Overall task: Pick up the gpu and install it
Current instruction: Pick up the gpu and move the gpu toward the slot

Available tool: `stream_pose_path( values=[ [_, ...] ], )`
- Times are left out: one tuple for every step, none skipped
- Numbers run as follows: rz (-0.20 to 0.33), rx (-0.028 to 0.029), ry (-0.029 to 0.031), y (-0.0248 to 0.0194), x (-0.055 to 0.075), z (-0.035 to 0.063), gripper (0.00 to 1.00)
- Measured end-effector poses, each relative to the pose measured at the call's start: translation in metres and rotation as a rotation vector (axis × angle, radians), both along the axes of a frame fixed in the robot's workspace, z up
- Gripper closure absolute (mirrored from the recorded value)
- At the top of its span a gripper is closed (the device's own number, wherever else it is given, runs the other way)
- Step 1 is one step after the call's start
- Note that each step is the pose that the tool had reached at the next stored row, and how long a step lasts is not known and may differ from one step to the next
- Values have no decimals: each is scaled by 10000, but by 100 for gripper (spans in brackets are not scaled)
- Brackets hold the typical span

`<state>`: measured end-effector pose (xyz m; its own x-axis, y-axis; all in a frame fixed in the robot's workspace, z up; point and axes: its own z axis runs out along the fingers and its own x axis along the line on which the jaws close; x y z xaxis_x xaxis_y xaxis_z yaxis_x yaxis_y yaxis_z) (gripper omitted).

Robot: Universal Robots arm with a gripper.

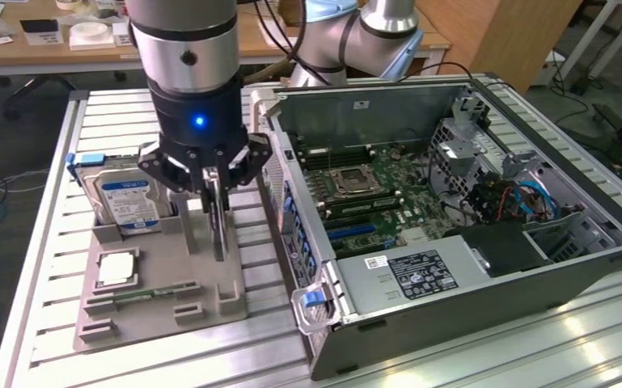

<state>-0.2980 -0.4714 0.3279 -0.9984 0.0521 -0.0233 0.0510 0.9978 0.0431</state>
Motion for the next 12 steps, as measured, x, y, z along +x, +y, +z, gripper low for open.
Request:
stream_pose_path(
  values=[
    [1,0,0,0,0,24,73],
    [0,-1,0,0,0,47,73],
    [0,0,-1,0,0,69,73],
    [1,-1,0,0,0,89,73],
    [1,0,0,0,0,109,73],
    [0,0,0,0,0,127,73],
    [1,0,0,0,0,146,73],
    [1,0,-1,0,0,164,73],
    [0,0,0,0,0,185,73],
    [1,0,0,0,0,204,73],
    [0,0,0,0,0,223,73],
    [1,0,-1,0,0,241,73]
  ],
)
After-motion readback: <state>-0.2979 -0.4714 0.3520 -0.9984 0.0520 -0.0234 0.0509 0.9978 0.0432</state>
